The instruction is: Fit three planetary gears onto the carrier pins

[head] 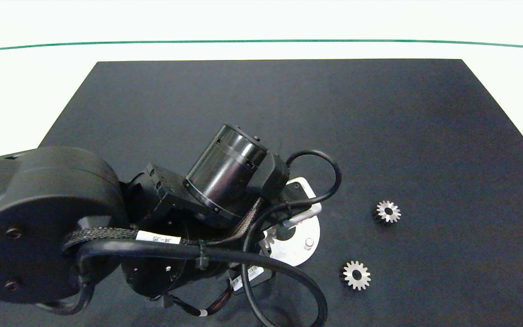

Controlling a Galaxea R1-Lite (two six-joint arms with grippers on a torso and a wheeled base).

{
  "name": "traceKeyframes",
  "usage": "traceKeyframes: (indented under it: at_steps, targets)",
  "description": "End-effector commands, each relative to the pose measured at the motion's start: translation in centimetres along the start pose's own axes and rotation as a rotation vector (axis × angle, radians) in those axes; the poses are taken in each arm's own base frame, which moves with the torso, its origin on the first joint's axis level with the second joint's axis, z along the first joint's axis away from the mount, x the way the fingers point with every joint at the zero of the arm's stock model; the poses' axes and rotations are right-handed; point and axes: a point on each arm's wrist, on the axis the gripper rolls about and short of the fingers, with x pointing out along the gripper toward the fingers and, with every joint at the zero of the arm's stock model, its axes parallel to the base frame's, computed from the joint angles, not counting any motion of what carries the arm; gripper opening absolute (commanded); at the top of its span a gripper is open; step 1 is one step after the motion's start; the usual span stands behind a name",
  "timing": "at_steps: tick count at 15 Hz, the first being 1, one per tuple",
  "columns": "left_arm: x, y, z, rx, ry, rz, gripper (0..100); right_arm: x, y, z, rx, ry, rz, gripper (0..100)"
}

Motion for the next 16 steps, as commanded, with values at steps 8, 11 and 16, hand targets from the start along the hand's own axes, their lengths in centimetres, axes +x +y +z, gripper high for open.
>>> traceKeyframes:
  at_steps: [8, 11, 16]
  targets:
    - [1.0, 0.3, -0.3, 0.015, 0.063, -0.012, 0, 0.0, 0.0, -0.1, -0.003, 0.003, 0.002, 100]
    - [1.2, 0.9, -0.6, -0.001, 0.074, 0.002, 0, 0.0, 0.0, -0.1, -0.003, 0.003, 0.002, 100]
    - [1.6, 0.8, -0.6, -0.001, 0.080, 0.001, 0, 0.0, 0.0, -0.1, -0.001, 0.002, 0.002, 100]
